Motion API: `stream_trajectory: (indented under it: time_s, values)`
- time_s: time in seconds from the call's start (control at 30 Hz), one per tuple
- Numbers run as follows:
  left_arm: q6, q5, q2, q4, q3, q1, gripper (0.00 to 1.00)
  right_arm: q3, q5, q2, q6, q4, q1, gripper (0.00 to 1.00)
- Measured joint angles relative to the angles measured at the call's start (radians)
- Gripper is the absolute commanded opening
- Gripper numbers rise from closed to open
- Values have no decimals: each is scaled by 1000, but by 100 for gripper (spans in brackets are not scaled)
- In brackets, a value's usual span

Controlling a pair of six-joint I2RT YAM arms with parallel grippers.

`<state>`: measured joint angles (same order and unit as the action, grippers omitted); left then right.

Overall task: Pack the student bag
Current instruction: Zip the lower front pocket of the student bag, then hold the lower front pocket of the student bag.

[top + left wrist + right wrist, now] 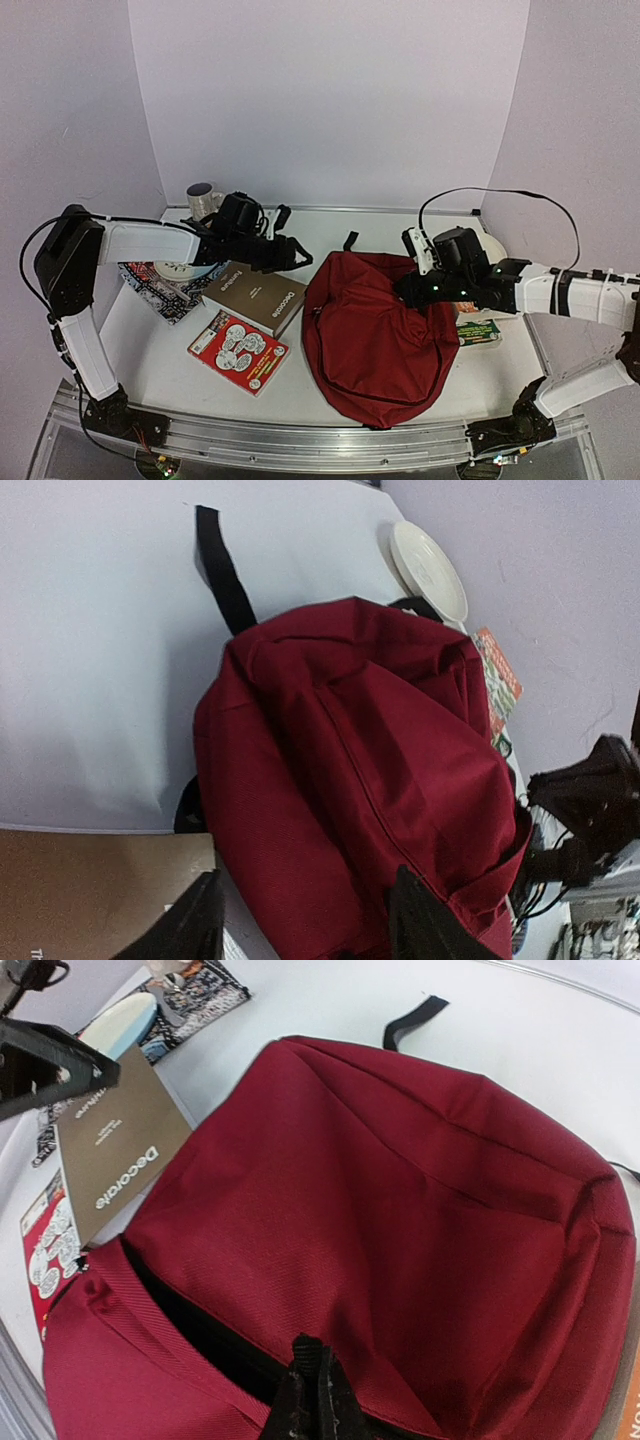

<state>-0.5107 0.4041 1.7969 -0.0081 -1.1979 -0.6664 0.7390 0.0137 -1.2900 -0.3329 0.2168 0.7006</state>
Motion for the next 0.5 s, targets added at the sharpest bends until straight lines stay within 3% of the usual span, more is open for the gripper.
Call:
stream_trajectory:
  time_s: [0.2,0.5]
  values:
    - [43,-9,8,-3,-6,-38,74,23,59,-15,11,5,0,0]
    - [71,21,80,-1,-64,-101,78,54,99,-41,20,15,0,0]
